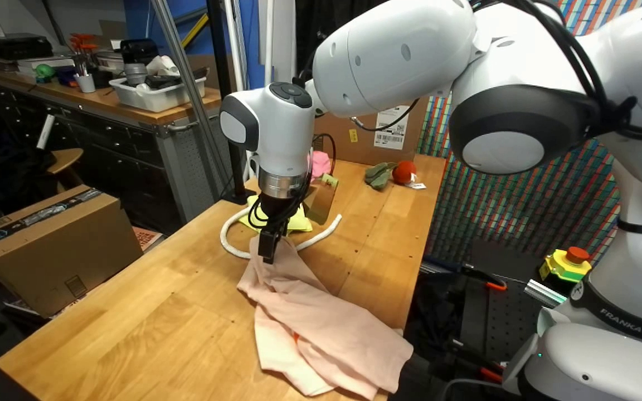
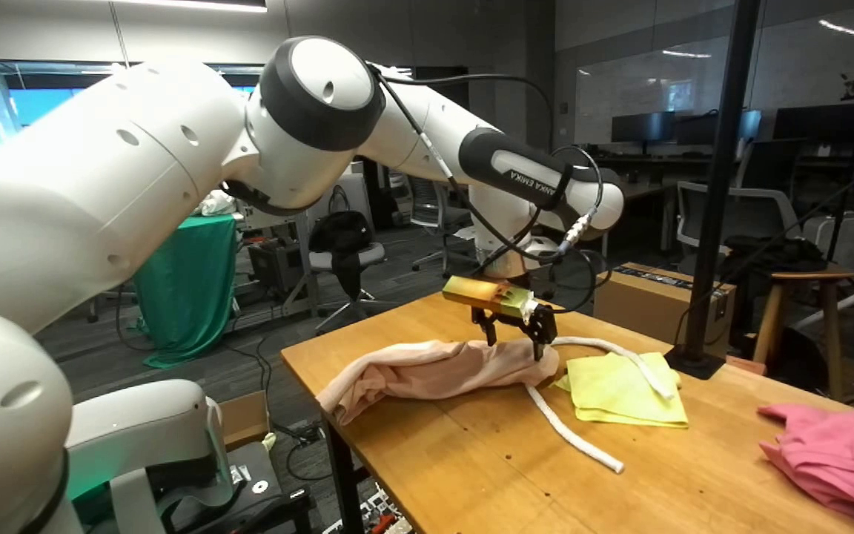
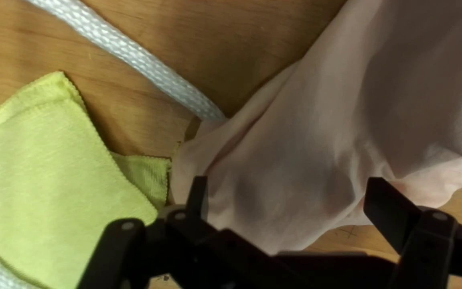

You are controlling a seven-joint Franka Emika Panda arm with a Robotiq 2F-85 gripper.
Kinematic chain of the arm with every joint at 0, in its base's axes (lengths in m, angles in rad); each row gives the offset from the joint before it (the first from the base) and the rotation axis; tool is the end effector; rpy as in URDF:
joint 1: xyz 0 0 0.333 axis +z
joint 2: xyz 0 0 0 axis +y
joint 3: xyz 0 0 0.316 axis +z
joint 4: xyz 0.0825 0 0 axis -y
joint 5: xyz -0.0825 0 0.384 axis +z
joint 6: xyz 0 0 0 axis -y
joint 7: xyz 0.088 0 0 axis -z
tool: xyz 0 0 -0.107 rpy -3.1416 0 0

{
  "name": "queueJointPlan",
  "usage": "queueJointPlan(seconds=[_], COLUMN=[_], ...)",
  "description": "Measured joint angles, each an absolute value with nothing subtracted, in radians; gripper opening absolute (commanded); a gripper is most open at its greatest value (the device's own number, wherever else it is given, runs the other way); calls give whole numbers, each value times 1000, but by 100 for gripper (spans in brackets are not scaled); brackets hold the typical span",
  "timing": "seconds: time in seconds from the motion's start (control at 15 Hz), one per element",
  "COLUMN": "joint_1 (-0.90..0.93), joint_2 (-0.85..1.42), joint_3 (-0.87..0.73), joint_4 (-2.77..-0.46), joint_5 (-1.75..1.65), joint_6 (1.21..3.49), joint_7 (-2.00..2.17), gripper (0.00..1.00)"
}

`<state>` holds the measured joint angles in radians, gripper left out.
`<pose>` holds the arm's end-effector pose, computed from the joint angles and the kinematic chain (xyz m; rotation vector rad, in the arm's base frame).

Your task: Spread the cloths and the objects across the table

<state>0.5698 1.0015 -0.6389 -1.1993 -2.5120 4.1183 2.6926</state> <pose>0.5882 0.1436 0.2240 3.0822 0.5212 0.2322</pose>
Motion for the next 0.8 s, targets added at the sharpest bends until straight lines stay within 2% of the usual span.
queueJointPlan(seconds=[0.6,0.73,0.8], joint_1=[553,547,544], joint_2=[1029,1037,1040], joint_3=[-637,-637,-637], joint_4=[-1176,-1169,-1165], joint_5=[-2512,-2512,-2512], joint_6=[4153,4158,4160], joint_7=[2692,2692,2692], gripper=[100,72,66])
